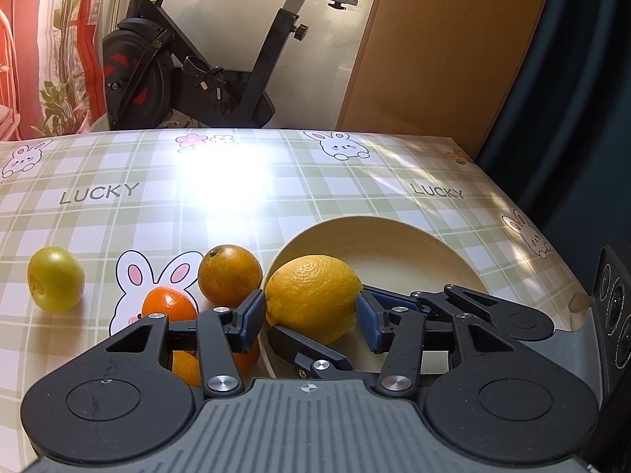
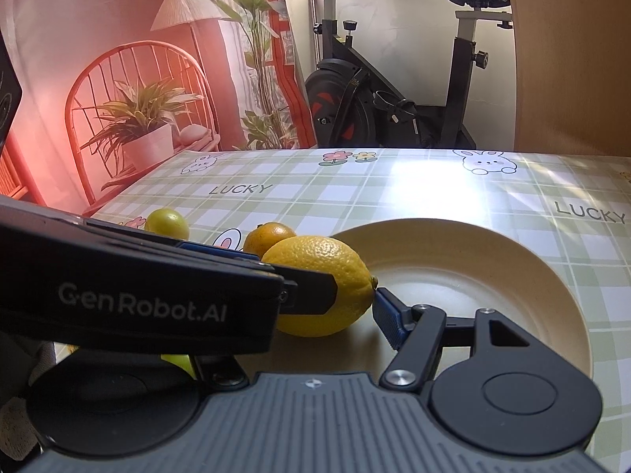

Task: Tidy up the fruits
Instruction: 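Carry the lemon over the plate with the left gripper and release it, then move the left tool to the second yellow lemon among the fruit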

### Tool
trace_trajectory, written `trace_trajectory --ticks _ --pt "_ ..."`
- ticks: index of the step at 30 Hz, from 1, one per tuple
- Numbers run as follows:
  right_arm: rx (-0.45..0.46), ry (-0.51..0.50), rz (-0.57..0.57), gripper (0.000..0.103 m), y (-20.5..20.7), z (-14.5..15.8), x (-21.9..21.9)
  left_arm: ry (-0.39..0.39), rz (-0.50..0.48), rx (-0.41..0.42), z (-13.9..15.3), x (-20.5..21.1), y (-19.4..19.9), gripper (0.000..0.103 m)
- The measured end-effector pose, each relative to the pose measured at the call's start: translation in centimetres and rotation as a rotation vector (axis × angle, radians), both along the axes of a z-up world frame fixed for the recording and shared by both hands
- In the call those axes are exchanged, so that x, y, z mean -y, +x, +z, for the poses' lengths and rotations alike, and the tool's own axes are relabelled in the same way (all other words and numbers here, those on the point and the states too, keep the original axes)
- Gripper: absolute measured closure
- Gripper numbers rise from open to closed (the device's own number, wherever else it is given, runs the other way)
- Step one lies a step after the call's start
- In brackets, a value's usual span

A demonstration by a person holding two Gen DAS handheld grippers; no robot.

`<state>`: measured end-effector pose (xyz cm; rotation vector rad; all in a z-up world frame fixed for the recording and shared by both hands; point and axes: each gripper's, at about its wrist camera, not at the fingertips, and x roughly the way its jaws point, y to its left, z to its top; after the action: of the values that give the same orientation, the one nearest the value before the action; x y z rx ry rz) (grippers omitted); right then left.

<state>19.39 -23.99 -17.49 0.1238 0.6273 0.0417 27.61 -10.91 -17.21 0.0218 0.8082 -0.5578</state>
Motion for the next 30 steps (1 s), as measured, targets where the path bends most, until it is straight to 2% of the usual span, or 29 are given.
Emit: trace_trajectory --ticks 13,17,20,23,30 --pt "0.036 -0.016 -0.016 0.032 -0.4 -0.4 -0.5 -0.027 0.027 0.012 0.3 -0.4 -0.1 0.049" --pt "0.063 0.004 -0.049 0.025 -1.0 -0.3 -0.1 -0.051 0.051 0.021 0.9 -1.1 -0.7 0.049" --pt "0.093 0.038 -0.074 0.025 -1.6 -0.2 0.6 -0.061 0.072 0.032 1.4 -1.8 -1.4 0.049" --pt "0.132 0.069 -0.102 0.025 -2.5 0.0 1.3 -0.098 0.103 0.025 2.3 -3.3 -2.3 0.049" --pt "0.179 0.092 -0.078 0.025 -3.5 0.5 1.4 -0.143 0.201 0.086 4.7 -7.9 -4.6 0.049"
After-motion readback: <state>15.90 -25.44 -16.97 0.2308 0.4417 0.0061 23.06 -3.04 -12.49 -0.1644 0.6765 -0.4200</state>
